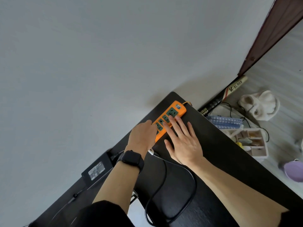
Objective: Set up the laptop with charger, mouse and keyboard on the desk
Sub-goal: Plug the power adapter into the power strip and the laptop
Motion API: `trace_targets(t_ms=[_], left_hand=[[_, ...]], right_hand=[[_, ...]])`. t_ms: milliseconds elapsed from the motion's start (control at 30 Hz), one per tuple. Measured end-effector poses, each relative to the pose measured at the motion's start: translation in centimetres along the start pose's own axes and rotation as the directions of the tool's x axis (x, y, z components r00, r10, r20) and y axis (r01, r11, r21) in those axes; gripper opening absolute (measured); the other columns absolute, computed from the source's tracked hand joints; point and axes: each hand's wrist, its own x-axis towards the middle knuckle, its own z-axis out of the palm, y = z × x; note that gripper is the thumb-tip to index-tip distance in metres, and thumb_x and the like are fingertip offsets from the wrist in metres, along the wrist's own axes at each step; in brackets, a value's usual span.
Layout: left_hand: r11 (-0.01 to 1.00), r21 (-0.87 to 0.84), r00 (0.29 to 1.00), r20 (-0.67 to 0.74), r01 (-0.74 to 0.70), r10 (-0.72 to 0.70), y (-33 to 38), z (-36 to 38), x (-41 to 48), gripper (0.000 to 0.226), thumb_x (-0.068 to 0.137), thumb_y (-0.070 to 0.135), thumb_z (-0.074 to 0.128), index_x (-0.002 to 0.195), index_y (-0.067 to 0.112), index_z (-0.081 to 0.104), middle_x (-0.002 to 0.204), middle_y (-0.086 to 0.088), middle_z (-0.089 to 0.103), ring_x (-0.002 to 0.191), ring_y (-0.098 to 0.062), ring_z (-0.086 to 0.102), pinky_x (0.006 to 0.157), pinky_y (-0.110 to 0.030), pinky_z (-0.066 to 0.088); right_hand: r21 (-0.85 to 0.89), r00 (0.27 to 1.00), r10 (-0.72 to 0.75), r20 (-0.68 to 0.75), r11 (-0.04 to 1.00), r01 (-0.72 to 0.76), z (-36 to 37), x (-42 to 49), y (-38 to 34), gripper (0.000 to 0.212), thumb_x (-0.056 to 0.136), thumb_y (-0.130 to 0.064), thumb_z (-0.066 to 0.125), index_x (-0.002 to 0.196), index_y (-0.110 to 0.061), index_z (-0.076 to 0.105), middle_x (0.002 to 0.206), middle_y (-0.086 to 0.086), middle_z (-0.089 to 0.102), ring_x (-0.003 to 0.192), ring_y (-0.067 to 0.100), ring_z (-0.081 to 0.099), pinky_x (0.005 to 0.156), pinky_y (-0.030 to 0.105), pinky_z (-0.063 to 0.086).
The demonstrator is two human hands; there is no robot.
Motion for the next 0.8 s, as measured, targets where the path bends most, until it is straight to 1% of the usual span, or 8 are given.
trace_targets(t_ms=[167, 233, 333, 400, 500, 600, 700, 800], left_hand=[[0.997, -0.04, 0.997, -0.035, 0.063, -0.064, -0.4, 1.0, -0.7, 0.032, 0.1, 0.035, 0.049, 0.122, 0.016, 0.062, 0.103, 0.002, 0.054, 0.081, -0.015, 0.053, 0.066, -0.028, 0.041], [0.965, -0.227, 0.985, -0.084, 0.129, -0.151, -0.6, 2.2, -2.4, 0.047, 0.101, 0.049, 0.039, 0.142, 0.026, 0.048, 0.112, 0.009, 0.052, 0.092, -0.012, 0.056, 0.07, -0.028, 0.045], [0.698, -0.679, 0.93, -0.058, 0.23, -0.363, 0.0, 4.2, -6.2, 0.064, 0.098, 0.062, 0.027, 0.156, 0.037, 0.011, 0.124, 0.017, 0.043, 0.106, -0.004, 0.054, 0.081, -0.031, 0.046], [0.543, -0.785, 0.874, -0.004, 0.298, -0.486, 0.7, 6.4, -9.5, 0.065, 0.097, 0.063, 0.027, 0.155, 0.039, 0.013, 0.138, 0.012, 0.043, 0.122, -0.007, 0.051, 0.095, -0.034, 0.045], [0.613, -0.708, 0.841, -0.05, 0.35, -0.539, 1.9, 10.7, -15.8, 0.062, 0.096, 0.057, 0.035, 0.151, 0.028, 0.033, 0.145, 0.006, 0.042, 0.133, -0.014, 0.041, 0.111, -0.038, 0.035], [0.558, -0.695, 0.765, -0.018, 0.453, -0.643, 4.0, 14.6, -21.9, 0.064, 0.094, 0.059, 0.031, 0.148, 0.025, 0.04, 0.15, 0.004, 0.041, 0.14, -0.019, 0.036, 0.115, -0.04, 0.03], [0.539, -0.598, 0.729, 0.116, 0.594, -0.675, 7.2, 17.4, -27.6, 0.071, 0.092, 0.068, 0.034, 0.153, 0.037, 0.02, 0.163, 0.009, 0.009, 0.152, -0.018, 0.004, 0.12, -0.05, 0.012], [0.527, -0.53, 0.71, 0.227, 0.664, -0.667, 10.1, 18.7, -31.8, 0.081, 0.087, 0.079, 0.027, 0.154, 0.044, -0.001, 0.164, 0.011, -0.011, 0.15, -0.016, -0.017, 0.118, -0.06, 0.003]], right_hand=[[0.094, 1.0, -0.023, 0.005, 0.995, 0.022, 0.1, 0.0, 0.2, 0.073, 0.093, -0.05, 0.048, 0.157, -0.023, 0.028, 0.168, 0.004, 0.013, 0.156, 0.023, 0.0, 0.122, 0.056, 0.019], [0.216, 1.0, -0.024, -0.02, 0.976, 0.028, 0.1, -0.3, 0.3, 0.071, 0.093, -0.049, 0.05, 0.154, -0.018, 0.035, 0.167, 0.004, 0.02, 0.156, 0.02, 0.005, 0.122, 0.055, 0.021], [0.387, 0.997, 0.043, -0.058, 0.922, -0.018, -0.4, -1.0, 1.0, 0.066, 0.095, -0.051, 0.049, 0.148, -0.013, 0.043, 0.162, 0.004, 0.03, 0.152, 0.019, 0.021, 0.12, 0.049, 0.031], [0.478, 0.99, 0.128, -0.056, 0.874, -0.086, -1.1, -2.7, 1.4, 0.067, 0.094, -0.055, 0.048, 0.145, -0.013, 0.045, 0.158, 0.004, 0.034, 0.146, 0.02, 0.031, 0.115, 0.044, 0.039], [0.552, 0.984, 0.17, -0.06, 0.827, -0.109, -1.8, -8.5, 0.2, 0.067, 0.091, -0.057, 0.052, 0.141, -0.012, 0.048, 0.154, 0.006, 0.035, 0.142, 0.022, 0.033, 0.112, 0.046, 0.039], [0.439, 0.995, 0.087, -0.052, 0.897, -0.056, -2.1, -16.4, -2.8, 0.065, 0.086, -0.06, 0.056, 0.136, -0.019, 0.057, 0.153, 0.008, 0.04, 0.138, 0.025, 0.039, 0.109, 0.047, 0.034], [0.3, 0.995, 0.017, 0.1, 0.953, -0.046, -1.6, -22.9, -6.1, 0.054, 0.085, -0.065, 0.055, 0.129, -0.035, 0.061, 0.139, -0.001, 0.053, 0.113, 0.018, 0.054, 0.089, 0.041, 0.041], [0.297, 0.978, -0.029, 0.208, 0.954, -0.034, -0.9, -25.7, -8.4, 0.043, 0.091, -0.056, 0.051, 0.128, -0.035, 0.06, 0.109, -0.007, 0.064, 0.089, 0.017, 0.063, 0.074, 0.036, 0.046]])
